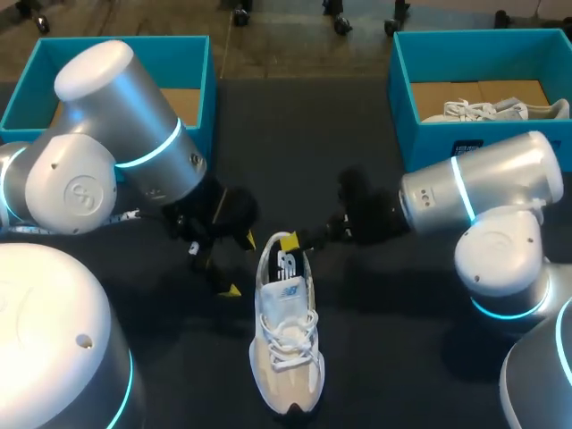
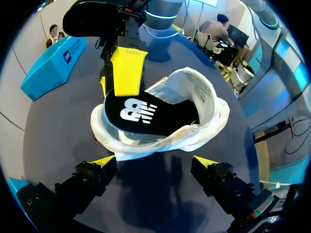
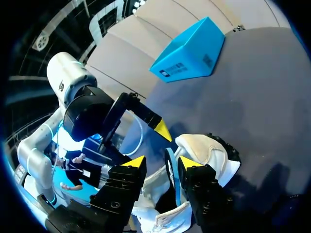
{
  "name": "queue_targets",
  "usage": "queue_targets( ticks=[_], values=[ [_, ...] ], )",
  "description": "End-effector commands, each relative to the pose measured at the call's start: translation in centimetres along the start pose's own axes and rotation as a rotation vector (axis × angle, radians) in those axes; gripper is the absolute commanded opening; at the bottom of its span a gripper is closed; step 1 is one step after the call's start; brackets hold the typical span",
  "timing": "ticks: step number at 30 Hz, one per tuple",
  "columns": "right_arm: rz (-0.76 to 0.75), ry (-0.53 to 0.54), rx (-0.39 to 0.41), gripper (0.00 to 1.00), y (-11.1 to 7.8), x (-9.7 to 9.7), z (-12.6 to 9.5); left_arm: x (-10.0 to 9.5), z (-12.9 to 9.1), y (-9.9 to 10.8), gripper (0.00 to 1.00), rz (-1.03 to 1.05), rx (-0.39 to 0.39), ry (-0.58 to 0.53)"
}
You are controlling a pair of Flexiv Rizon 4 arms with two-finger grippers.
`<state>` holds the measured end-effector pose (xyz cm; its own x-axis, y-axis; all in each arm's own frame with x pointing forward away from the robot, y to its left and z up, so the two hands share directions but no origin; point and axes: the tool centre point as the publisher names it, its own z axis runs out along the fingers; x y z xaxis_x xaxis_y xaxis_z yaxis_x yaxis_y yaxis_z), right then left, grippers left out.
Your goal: Take the shoe out of the shoebox, open the shoe tongue, remove and reinsert the insole, then place the shoe into the shoebox
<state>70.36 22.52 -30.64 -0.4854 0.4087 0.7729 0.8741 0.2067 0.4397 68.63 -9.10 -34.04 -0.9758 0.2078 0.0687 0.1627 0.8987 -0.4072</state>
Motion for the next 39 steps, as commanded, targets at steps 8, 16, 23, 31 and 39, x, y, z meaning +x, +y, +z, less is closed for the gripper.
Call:
queue_targets(
  ticks=[8,16,23,31,39],
  values=[
    [0.067,0.015,0.184,0.42,2.3,-0.1,-4.9,-0.6,-4.0,2.3,1.0,0.057,-0.059,0.014],
    [0.206,-0.091,0.284,0.42,4.3,0.3,-7.3,-1.9,-6.1,4.7,1.0,0.079,-0.142,0.015],
    [0.294,-0.226,0.369,0.05,6.0,1.5,-7.7,-4.2,-8.3,6.7,1.0,0.092,-0.143,0.026],
    [0.379,-0.35,0.443,0.0,6.9,3.2,-7.8,-6.5,-11.3,7.9,1.0,0.21,-0.18,0.07],
    [0.469,-0.388,0.45,0.0,7.1,3.6,-7.8,-6.5,-11.3,7.9,1.0,0.21,-0.18,0.07]
  ],
)
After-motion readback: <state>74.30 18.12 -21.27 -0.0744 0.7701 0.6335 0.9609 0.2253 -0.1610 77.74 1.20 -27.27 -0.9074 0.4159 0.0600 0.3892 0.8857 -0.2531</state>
